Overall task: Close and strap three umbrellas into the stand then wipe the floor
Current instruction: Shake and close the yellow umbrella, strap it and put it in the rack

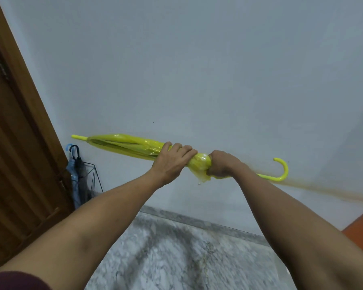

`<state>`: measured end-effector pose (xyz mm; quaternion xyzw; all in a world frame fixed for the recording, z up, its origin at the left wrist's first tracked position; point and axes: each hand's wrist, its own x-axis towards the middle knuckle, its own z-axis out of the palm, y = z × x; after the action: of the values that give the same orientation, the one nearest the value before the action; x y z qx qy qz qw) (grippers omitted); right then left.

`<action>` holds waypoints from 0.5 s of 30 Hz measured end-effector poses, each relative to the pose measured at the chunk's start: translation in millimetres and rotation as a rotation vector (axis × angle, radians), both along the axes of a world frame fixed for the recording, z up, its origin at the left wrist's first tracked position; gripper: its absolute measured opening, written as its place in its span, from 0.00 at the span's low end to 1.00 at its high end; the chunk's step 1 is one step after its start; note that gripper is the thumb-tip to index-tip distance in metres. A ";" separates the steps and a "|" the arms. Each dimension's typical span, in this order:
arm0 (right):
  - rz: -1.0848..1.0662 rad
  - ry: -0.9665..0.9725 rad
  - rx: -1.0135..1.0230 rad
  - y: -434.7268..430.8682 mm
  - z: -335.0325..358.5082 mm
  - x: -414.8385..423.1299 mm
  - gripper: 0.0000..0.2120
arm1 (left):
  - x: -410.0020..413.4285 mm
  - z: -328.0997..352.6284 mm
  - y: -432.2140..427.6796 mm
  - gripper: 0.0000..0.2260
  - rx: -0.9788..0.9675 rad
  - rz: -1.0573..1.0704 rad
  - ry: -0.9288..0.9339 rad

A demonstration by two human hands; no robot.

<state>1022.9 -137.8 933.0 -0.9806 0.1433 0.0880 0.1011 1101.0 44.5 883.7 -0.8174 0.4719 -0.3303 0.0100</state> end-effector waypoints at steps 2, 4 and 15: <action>-0.010 -0.061 -0.075 1.7 2.6 -1.0 0.09 | -1.1 1.9 0.6 0.27 -0.011 0.014 -0.008; 0.021 -0.139 -0.229 6.0 2.7 -2.1 0.10 | -0.4 3.6 0.3 0.26 -0.009 0.028 0.006; 0.074 -0.604 -0.660 12.4 -34.2 -13.9 0.20 | 5.9 19.6 0.2 0.22 0.001 0.021 0.260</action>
<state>1009.0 -125.3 898.8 -0.9466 0.0925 -0.2490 -0.1831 1106.9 44.8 903.3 -0.8582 0.4608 -0.2212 -0.0473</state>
